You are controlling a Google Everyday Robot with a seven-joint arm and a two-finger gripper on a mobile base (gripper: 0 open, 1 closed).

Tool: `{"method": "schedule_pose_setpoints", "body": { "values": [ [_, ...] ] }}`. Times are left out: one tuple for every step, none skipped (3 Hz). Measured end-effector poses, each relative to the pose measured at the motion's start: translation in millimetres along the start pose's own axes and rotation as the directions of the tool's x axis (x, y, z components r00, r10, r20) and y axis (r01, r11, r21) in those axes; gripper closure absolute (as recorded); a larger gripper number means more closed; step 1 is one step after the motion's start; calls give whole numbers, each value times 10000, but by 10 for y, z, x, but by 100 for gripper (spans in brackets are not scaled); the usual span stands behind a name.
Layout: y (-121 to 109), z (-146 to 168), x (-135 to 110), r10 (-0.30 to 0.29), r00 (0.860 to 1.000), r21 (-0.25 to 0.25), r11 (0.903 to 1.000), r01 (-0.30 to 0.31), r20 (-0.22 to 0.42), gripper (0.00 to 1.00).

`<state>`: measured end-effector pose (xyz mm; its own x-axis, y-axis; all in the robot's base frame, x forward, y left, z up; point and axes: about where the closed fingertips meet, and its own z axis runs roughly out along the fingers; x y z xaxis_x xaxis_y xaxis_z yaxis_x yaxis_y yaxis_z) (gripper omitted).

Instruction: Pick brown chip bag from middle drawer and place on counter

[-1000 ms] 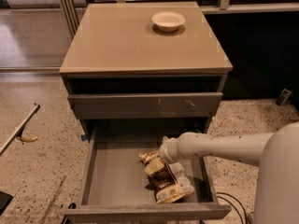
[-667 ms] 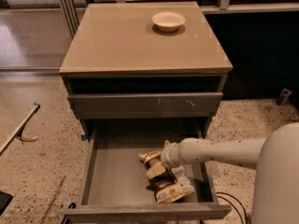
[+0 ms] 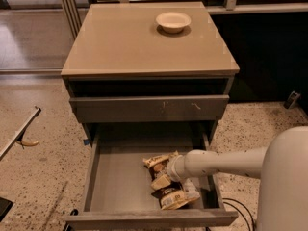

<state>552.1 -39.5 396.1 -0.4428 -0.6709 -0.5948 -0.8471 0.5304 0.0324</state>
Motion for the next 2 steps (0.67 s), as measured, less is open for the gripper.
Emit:
{"method": "schedule_pose_setpoints", "body": {
  "values": [
    [89,80,110,272,9993,-260,9993,-279,-274,41],
    [145,137,134,407,9980,-467,9980,-430,-484,64]
  ]
}}
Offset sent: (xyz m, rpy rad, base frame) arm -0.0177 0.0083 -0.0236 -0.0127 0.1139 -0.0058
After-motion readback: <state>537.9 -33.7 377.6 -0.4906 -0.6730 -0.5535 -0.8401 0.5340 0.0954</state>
